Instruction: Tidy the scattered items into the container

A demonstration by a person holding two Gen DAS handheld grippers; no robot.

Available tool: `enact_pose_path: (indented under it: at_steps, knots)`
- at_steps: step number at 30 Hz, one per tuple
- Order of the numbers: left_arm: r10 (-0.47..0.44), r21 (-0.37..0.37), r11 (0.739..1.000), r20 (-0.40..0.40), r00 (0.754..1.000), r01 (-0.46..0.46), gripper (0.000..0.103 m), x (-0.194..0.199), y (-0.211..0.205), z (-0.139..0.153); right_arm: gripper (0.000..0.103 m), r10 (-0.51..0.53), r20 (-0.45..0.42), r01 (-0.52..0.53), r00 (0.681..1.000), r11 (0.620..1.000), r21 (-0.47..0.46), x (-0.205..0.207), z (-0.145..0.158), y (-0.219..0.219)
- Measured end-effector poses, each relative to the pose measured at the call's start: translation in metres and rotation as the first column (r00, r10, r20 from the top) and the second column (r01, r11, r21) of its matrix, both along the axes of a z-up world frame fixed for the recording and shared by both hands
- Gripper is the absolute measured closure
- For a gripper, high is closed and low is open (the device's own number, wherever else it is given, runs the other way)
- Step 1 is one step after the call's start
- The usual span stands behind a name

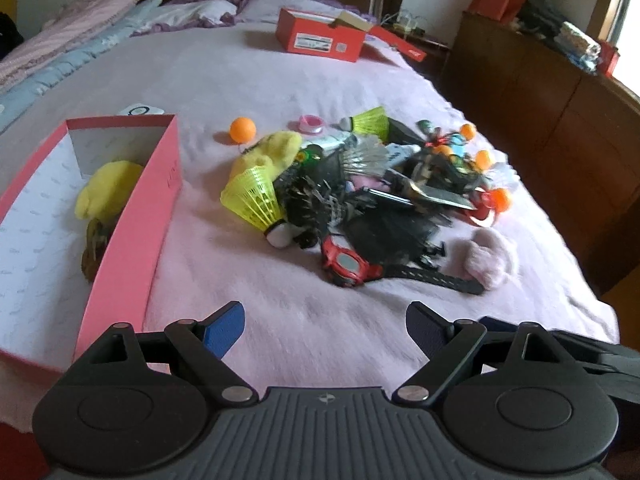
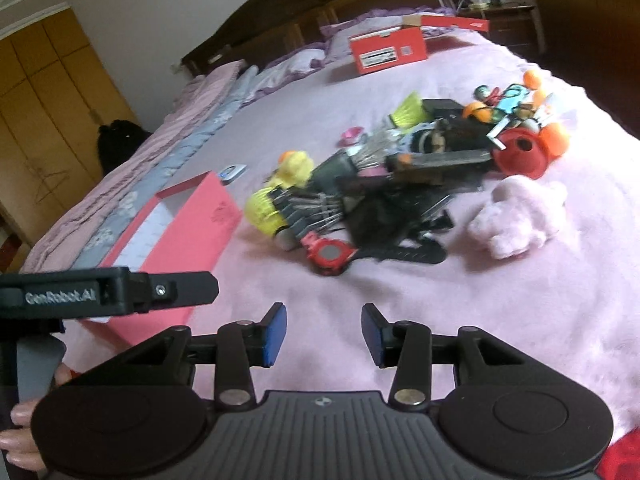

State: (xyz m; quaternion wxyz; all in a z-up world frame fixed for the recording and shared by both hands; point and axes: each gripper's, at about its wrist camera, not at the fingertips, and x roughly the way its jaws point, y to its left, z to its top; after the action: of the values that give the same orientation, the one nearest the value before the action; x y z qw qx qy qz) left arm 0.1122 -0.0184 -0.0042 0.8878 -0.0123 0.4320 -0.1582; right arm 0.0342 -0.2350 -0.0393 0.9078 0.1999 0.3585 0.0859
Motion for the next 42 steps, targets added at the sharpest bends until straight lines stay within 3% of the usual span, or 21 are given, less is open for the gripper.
enact_pose_path:
  at_steps: [5,20,25,30,32,35,37,39,42]
  knots:
    - [0.019,0.068,0.998,0.004,1.0,-0.019,0.015,0.026,-0.014,-0.015,0.057,-0.015,-0.002,0.014,1.0,0.999,-0.05,0.022,-0.004,-0.002]
    - [0.112,0.155,0.981,0.016,0.994,-0.113,0.015,0.085,-0.018,-0.048,0.055,-0.13,-0.087,0.137,0.988,0.987,0.081,0.067,-0.044,-0.01]
    - [0.105,0.24,0.964,0.037,0.994,-0.111,0.015,0.094,-0.026,-0.057,0.055,-0.146,-0.105,0.157,0.984,0.983,0.098,0.082,-0.053,-0.006]
    - [0.119,0.219,0.968,0.022,0.993,-0.121,0.015,0.097,-0.026,-0.064,0.055,-0.159,-0.105,0.169,0.982,0.981,0.097,0.087,-0.059,-0.005]
    - [0.121,0.189,0.974,0.021,0.992,-0.122,0.015,0.098,-0.024,-0.063,0.058,-0.17,-0.103,0.181,0.98,0.978,0.101,0.089,-0.061,-0.007]
    - [0.107,0.149,0.983,0.029,0.994,-0.11,0.015,0.099,-0.022,-0.059,0.07,-0.186,-0.098,0.198,0.978,0.972,0.126,0.092,-0.062,-0.011]
    - [0.087,0.136,0.986,0.041,0.995,-0.092,0.015,0.097,-0.021,-0.056,0.094,-0.192,-0.09,0.203,0.977,0.968,0.145,0.093,-0.063,-0.015]
    - [0.064,0.124,0.99,0.054,0.996,-0.07,0.015,0.095,-0.021,-0.053,0.102,-0.194,-0.073,0.203,0.978,0.968,0.148,0.091,-0.062,-0.017]
    - [0.029,0.115,0.993,0.059,0.998,-0.035,0.015,0.095,-0.025,-0.053,0.102,-0.19,-0.039,0.193,0.981,0.973,0.128,0.082,-0.061,-0.019]
